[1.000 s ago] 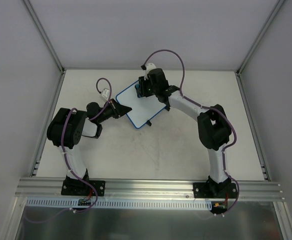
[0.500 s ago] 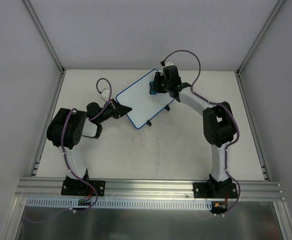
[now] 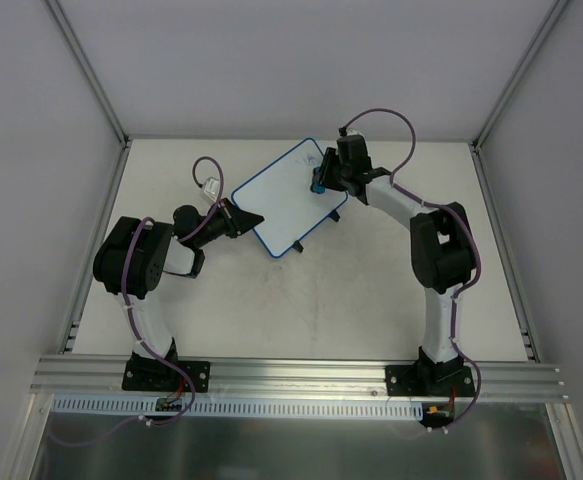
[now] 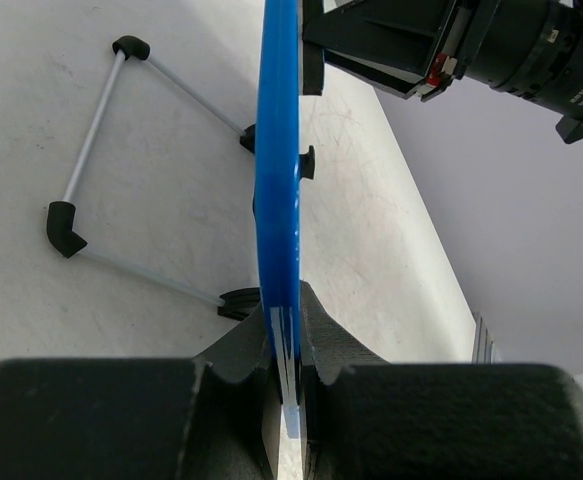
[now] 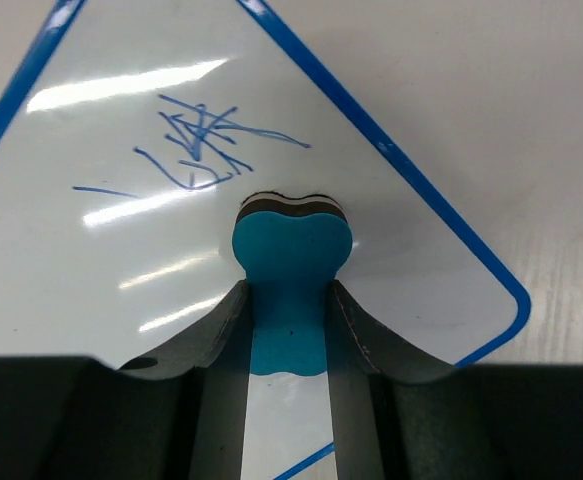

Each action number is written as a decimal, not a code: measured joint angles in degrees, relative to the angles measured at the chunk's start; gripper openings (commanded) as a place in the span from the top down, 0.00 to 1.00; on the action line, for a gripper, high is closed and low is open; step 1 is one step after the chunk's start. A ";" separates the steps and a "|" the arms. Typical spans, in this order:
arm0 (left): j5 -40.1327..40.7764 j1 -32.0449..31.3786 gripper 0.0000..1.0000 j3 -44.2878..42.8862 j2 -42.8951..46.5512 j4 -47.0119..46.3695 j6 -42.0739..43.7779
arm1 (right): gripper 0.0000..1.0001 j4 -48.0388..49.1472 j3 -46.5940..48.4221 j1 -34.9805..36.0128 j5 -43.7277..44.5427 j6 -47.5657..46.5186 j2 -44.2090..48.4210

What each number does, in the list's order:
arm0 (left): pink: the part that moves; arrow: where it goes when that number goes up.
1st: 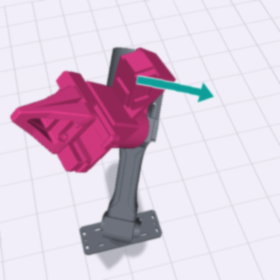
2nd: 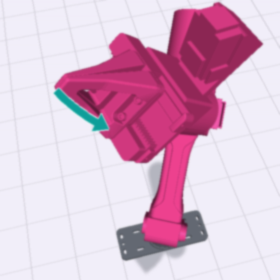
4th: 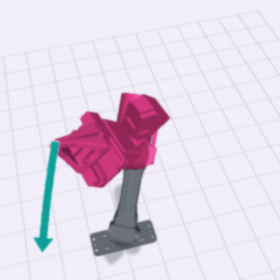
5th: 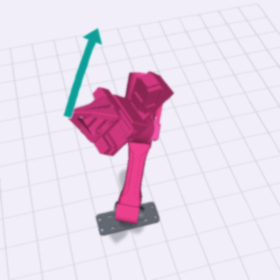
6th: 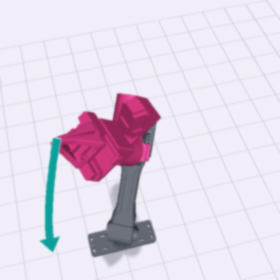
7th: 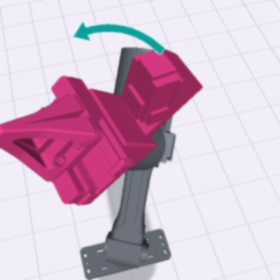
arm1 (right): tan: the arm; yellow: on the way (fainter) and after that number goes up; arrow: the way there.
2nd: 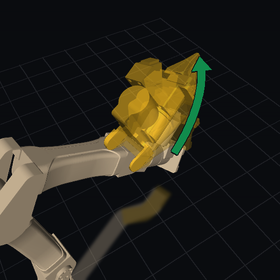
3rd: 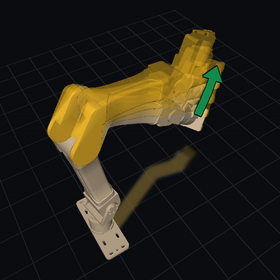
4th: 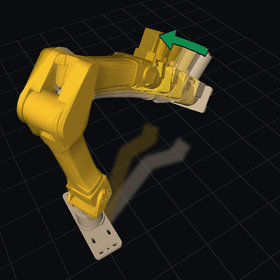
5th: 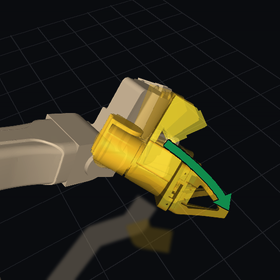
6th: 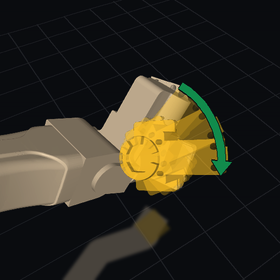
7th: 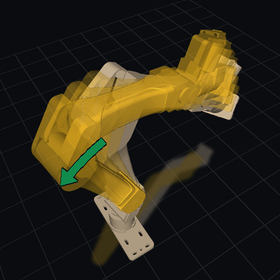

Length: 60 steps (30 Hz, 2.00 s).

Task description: Erase the whiteboard

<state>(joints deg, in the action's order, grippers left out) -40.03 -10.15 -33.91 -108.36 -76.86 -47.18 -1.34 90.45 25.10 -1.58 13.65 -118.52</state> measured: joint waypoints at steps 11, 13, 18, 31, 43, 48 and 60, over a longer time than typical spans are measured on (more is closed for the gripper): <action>-0.04 -0.02 1.00 0.00 0.00 0.00 0.02 | 1.00 -0.46 -2.71 -2.27 0.42 2.01 0.50; -0.07 -0.02 1.00 0.00 0.00 0.00 0.02 | 1.00 -0.59 -2.58 -2.27 0.28 1.95 0.50; -0.22 -0.02 1.00 -0.02 0.00 0.00 0.04 | 1.00 -3.13 0.24 -1.99 0.13 0.70 -0.31; -0.57 -0.04 1.00 -0.02 0.00 0.07 0.13 | 1.00 -4.42 10.84 3.72 -2.69 -4.76 -3.28; -0.46 -0.09 1.00 0.00 0.00 0.39 -0.09 | 1.00 -5.27 14.23 5.07 -4.96 -6.62 -4.94; -0.22 -0.37 1.00 0.00 0.00 0.42 -0.09 | 1.00 -6.03 15.13 4.26 -4.76 -3.91 -5.42; -0.26 -0.44 1.00 0.00 0.04 0.44 0.07 | 1.00 -6.80 15.52 -1.11 -4.63 1.42 -6.75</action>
<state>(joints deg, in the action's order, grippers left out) -40.29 -10.59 -33.91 -108.31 -76.42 -47.11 -8.14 105.97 23.99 -6.22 15.07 -125.27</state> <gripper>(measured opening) 0.050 0.342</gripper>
